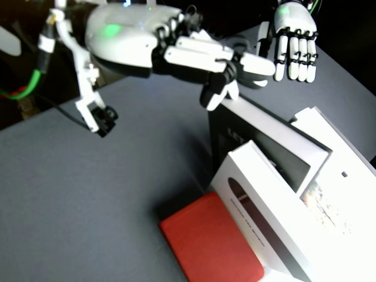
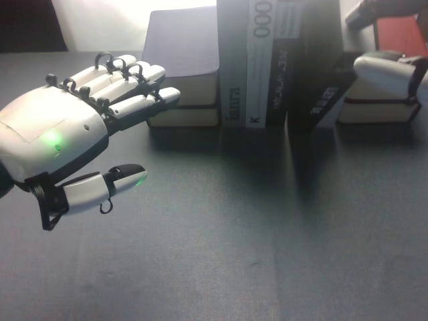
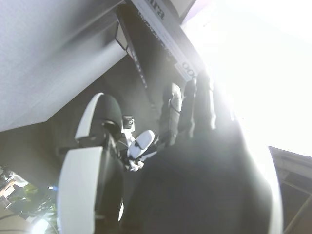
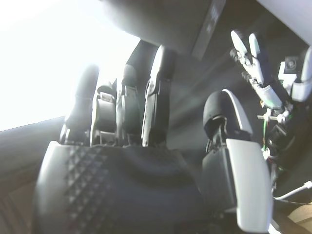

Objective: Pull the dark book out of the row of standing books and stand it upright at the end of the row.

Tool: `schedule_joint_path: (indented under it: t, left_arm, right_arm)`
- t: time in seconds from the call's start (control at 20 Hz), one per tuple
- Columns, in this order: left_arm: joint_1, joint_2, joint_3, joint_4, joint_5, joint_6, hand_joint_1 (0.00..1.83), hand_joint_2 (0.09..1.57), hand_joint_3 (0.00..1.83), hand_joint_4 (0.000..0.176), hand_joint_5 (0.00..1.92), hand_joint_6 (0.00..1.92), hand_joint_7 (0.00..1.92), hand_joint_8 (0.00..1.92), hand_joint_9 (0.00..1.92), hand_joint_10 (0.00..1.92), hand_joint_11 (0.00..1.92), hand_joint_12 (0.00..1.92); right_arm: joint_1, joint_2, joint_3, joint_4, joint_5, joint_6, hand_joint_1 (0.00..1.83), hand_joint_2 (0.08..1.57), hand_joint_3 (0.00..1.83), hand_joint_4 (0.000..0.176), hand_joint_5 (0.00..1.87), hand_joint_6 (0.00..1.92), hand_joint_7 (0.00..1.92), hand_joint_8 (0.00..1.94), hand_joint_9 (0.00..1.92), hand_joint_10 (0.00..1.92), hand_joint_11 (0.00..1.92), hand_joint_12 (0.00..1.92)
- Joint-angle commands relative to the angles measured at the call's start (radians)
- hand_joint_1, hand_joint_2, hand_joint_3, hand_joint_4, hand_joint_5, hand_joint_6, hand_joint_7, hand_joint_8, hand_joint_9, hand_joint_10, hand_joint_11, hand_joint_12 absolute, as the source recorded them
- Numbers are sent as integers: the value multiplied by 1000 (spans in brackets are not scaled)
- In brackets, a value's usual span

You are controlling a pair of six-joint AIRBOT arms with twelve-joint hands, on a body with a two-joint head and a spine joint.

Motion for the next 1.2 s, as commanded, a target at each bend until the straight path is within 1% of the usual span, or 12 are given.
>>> schedule_joint_path:
  t: [0.0, 0.15, 0.4, 0.5, 0.55, 0.6, 0.7, 0.75, 0.8, 0.9, 1.1, 1.15]
  left_arm:
    - [-6, -3, -6, -8, -131, 5, 603, 1357, 4, 0, 197, 0, 24, 1, 21, 4, 0, 6]
    - [13, -1, -8, -24, -147, 8, 576, 1363, 3, 0, 204, 1, 33, 5, 30, 7, 14, 8]
    - [16, 0, -9, -28, -149, 9, 551, 1370, 4, 0, 185, 1, 23, 0, 21, 2, 2, 1]
    - [17, 0, -9, -29, -150, 9, 599, 1361, 0, 0, 206, 8, 34, 4, 33, 6, 4, 3]
    - [17, 0, -9, -29, -150, 9, 566, 1368, 2, 0, 200, 4, 32, 2, 33, 5, 14, 8]
    - [18, 0, -10, -30, -151, 9, 583, 1369, 0, 0, 201, 4, 20, 1, 22, 1, 0, 2]
    - [19, 1, -10, -32, -152, 9, 612, 1359, 0, 0, 206, 5, 27, 4, 32, 5, 3, 3]
    - [19, 1, -10, -32, -152, 9, 567, 1372, 3, 0, 182, 0, 23, 0, 28, 2, 2, 1]
    - [19, 1, -10, -32, -153, 9, 567, 1372, 3, 0, 182, 0, 23, 0, 28, 2, 2, 1]
    - [19, 1, -10, -33, -153, 9, 523, 1383, 5, 0, 181, 1, 32, 3, 38, 6, 2, 1]
    - [19, 1, -11, -34, -154, 10, 529, 1381, 2, 0, 182, 1, 39, 2, 33, 2, 0, 0]
    - [19, 1, -11, -34, -154, 10, 539, 1380, 1, 0, 181, 1, 42, 2, 39, 4, 0, 0]
  right_arm:
    - [3, 5, -4, -11, 103, 17, 353, 1267, 0, 0, 838, 525, 329, 16, 0, 0, 0, 1921]
    - [-16, 24, -9, -84, 127, 130, 321, 1268, 2, 0, 805, 585, 340, 8, 0, 0, 0, 1921]
    - [-44, 46, -27, -123, 128, 184, 180, 1248, 0, 0, 776, 586, 352, 10, 4, 2, 0, 1921]
    - [-59, 50, -28, -142, 128, 222, 203, 1241, 0, 0, 771, 578, 350, 8, 0, 0, 0, 1921]
    - [-66, 51, -29, -146, 128, 231, 214, 1228, 0, 0, 804, 525, 370, 9, 14, 10, 0, 1921]
    - [-75, 53, -30, -155, 128, 251, 230, 1212, 0, 0, 875, 436, 416, 7, 36, 77, 0, 1921]
    - [-89, 53, -30, -178, 128, 288, 201, 1208, 0, 0, 881, 427, 415, 4, 33, 91, 0, 1921]
    - [-97, 53, -29, -191, 128, 306, 139, 1194, 0, 0, 901, 429, 430, 5, 0, 250, 0, 1921]
    - [-103, 53, -29, -199, 128, 319, 139, 1194, 0, 0, 901, 429, 430, 5, 0, 250, 0, 1921]
    - [-119, 53, -29, -206, 128, 342, 124, 1184, 0, 0, 904, 415, 404, 4, 0, 139, 0, 1921]
    - [-147, 52, -29, -235, 128, 399, 127, 1187, 0, 0, 906, 418, 397, 4, 0, 125, 0, 1921]
    - [-155, 51, -28, -243, 128, 414, 121, 1193, 0, 0, 928, 450, 424, 9, 0, 189, 0, 1921]
